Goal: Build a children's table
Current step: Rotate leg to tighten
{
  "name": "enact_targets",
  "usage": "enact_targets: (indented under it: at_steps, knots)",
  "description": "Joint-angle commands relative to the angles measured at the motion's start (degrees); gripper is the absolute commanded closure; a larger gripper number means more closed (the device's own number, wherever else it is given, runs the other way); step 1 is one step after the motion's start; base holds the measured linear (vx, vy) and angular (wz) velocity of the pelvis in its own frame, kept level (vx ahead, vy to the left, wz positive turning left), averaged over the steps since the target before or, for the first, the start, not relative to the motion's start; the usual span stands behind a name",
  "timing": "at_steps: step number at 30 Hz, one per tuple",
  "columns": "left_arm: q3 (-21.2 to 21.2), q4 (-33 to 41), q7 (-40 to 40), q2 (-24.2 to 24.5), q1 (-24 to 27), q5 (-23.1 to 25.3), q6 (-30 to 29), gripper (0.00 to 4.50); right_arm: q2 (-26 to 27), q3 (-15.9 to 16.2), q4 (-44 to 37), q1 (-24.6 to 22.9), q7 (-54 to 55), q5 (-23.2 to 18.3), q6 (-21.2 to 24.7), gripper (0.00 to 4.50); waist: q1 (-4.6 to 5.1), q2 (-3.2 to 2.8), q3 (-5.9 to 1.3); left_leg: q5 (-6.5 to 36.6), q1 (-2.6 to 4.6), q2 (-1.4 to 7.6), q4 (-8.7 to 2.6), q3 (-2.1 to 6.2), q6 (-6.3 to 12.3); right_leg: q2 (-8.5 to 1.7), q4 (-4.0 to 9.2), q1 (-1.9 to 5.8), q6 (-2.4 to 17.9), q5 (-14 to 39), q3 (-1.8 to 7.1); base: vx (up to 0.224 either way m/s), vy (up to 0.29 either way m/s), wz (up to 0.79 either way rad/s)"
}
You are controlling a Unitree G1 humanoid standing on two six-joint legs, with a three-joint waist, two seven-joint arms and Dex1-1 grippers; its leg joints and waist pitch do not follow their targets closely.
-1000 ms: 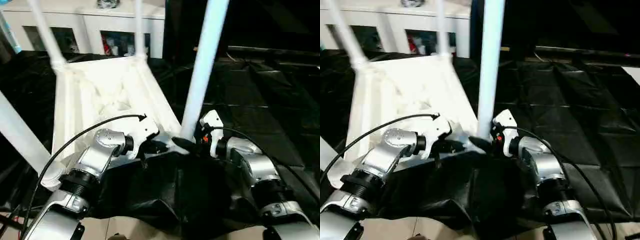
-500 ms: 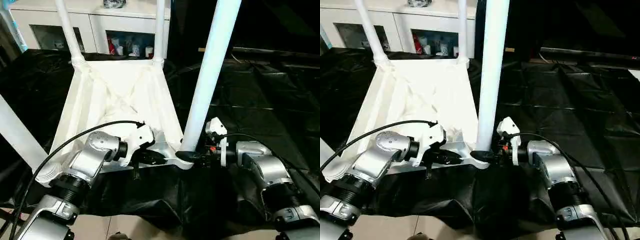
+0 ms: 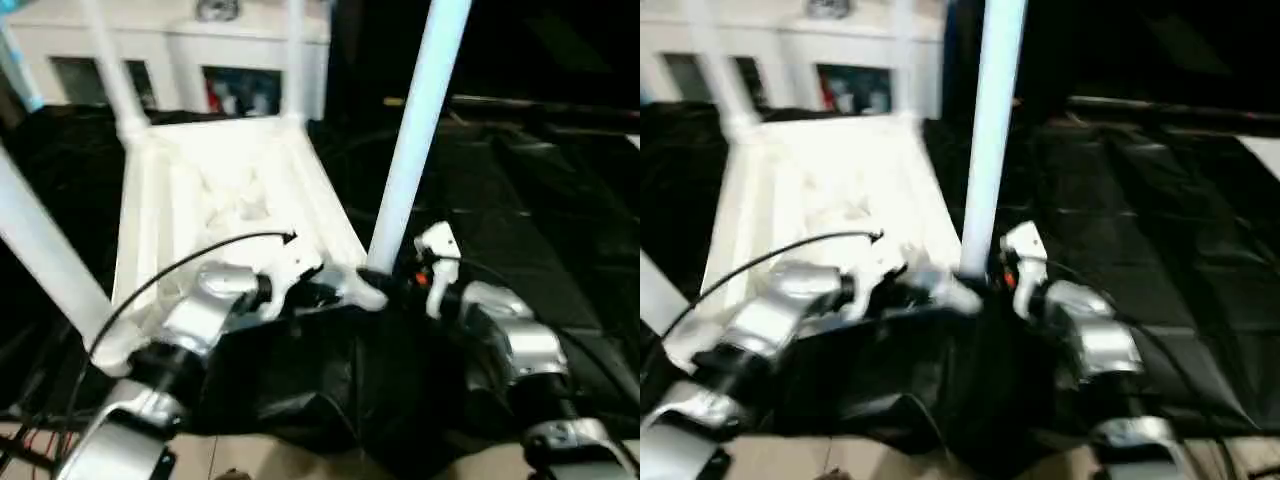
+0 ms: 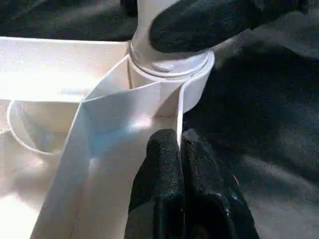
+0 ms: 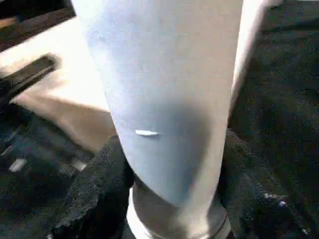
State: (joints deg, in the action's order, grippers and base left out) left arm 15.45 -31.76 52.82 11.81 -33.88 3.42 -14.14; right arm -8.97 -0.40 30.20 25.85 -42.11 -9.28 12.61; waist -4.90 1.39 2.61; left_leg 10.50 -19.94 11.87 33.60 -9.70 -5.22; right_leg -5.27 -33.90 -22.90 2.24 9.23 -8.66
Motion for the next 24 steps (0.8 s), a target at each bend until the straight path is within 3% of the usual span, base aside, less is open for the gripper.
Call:
enact_targets:
  at_steps: [1,3,5,8,10,12,16,24]
  knots:
    - [-1.83,0.92,-6.13,-4.78,-4.16,-1.6,1.37,4.5,5.24,3.29,3.76,-0.59,3.99,0.62,1.53,2.38,0.04,0.15,-3.23,14.7,0.06,1.11,-3.77,0.57,1.33,-4.13,6.7,2.73,0.84,31.13,3.01,0.0,0.0,0.0]
    - [-2.1,-0.83,-9.57,-6.64,-5.17,-0.79,1.25,4.5,7.77,3.09,4.74,-0.15,8.17,2.06,-0.19,2.39,0.19,-0.13,-3.32,14.67,0.07,1.09,-3.76,0.57,1.35,-4.15,6.68,2.71,1.07,30.11,3.01,0.0,0.0,0.0]
    - [-2.15,-1.27,-10.42,-7.17,-5.41,-0.54,1.26,4.5,8.38,3.11,5.42,0.23,9.94,2.86,-0.41,2.39,0.17,0.07,-3.41,13.8,-0.03,1.09,-3.84,0.5,1.79,-4.1,6.49,2.8,1.48,28.55,3.19,0.0,0.0,0.0]
    - [-1.47,-1.91,-11.12,-8.44,-5.57,-0.06,1.92,4.5,9.23,4.82,8.06,1.6,12.75,5.78,-4.43,2.39,0.13,-0.05,-3.64,12.07,-0.25,1.3,-3.9,0.44,2.29,-4.15,5.82,3.03,3.04,24.44,3.49,0.0,0.0,0.0]
    - [-0.97,-1.54,-9.92,-8.35,-5.12,-0.23,2.28,4.5,9.5,4.89,8.2,1.8,11.31,5.41,-5.13,1.91,-0.07,0.17,-3.7,10.72,-0.29,1.37,-3.96,0.32,3.13,-4.12,5.49,3.22,3.9,22.16,3.61,0.0,0.0,0.0]
    - [-0.76,-1.16,-8.58,-7.8,-4.73,-0.53,2.6,4.5,9.53,4.59,7.99,1.83,9.11,4.43,-4.68,1.79,-0.07,0.27,-3.65,10.35,-0.38,1.41,-4.01,0.26,3.63,-4.06,5.37,3.31,4.43,21.04,3.67,0.0,0.0,0.0]
    - [-0.38,0.26,-4.83,-5.87,-3.8,-1.21,3.02,4.5,7.6,5.55,7.3,1.78,5.7,4.92,-5.24,1.32,0.01,0.27,-3.51,11.07,-0.24,1.5,-4.08,0.24,3.76,-4.17,5.43,3.23,4.78,21.92,3.74,0.0,0.0,0.0]
    - [1.21,4.79,5.34,-0.9,-0.75,-3.21,3.95,4.5,0.52,6.47,5.18,1.42,-7.29,3.86,-7.69,1.32,-0.51,0.03,-3.55,10.26,-0.08,1.86,-4.11,0.2,4.16,-4.27,4.94,3.23,6.54,19.26,3.99,0.0,0.0,0.0]
